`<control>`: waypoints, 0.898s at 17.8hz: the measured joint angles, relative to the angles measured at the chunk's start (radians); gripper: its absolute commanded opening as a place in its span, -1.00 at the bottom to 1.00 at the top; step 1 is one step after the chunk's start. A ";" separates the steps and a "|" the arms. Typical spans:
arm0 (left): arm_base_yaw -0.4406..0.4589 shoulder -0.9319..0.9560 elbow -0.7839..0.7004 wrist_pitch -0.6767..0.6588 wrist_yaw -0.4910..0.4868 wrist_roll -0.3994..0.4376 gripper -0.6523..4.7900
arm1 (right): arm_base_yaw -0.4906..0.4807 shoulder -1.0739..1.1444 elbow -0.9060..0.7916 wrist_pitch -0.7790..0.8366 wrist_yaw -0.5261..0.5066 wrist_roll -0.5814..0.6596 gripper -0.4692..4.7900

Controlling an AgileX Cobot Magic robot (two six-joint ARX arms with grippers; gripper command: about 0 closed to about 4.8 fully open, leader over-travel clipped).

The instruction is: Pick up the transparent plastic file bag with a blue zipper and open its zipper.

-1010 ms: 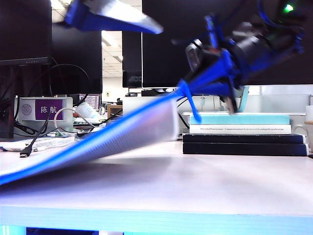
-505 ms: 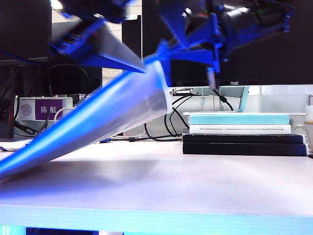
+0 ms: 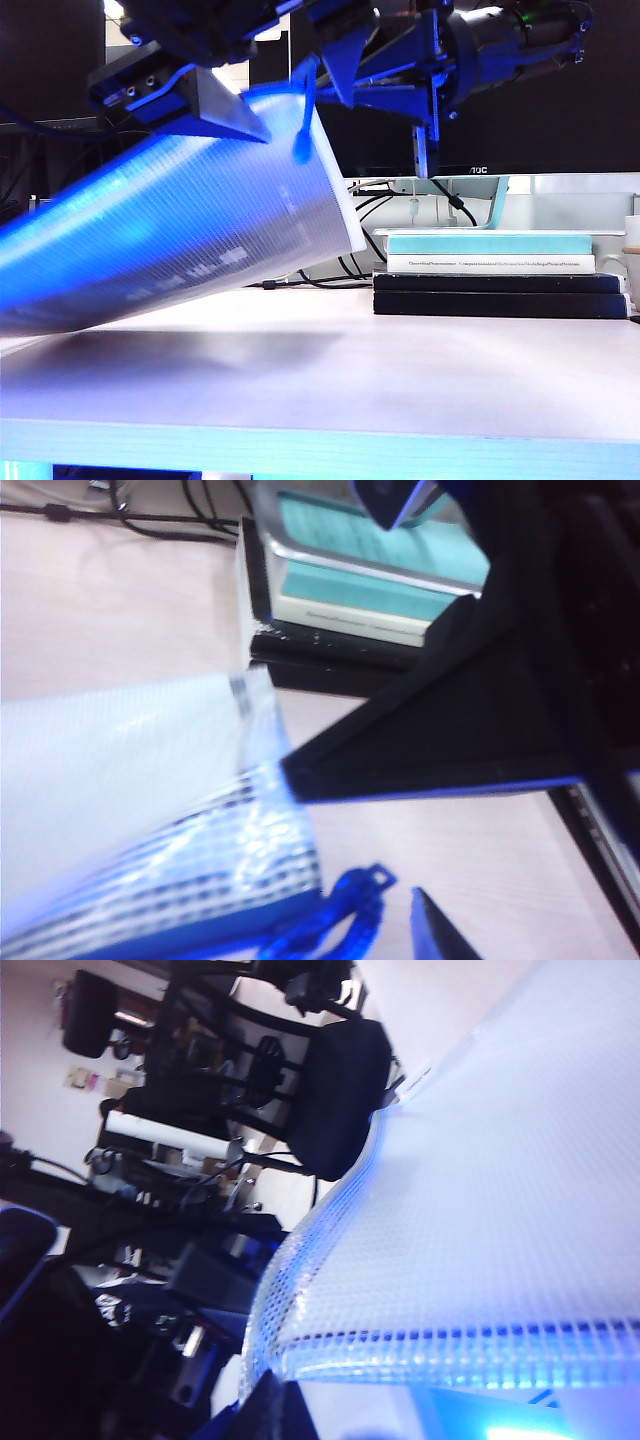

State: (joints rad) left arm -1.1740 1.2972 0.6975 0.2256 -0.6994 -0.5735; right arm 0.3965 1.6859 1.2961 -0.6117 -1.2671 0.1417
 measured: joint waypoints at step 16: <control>0.000 -0.159 0.001 -0.167 0.066 0.340 -0.78 | -0.044 -0.003 0.002 0.071 -0.084 -0.004 -0.38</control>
State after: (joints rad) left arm -1.1744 1.1385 0.6983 0.0586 -0.6338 -0.2340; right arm 0.3527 1.6833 1.2976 -0.5407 -1.3506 0.1375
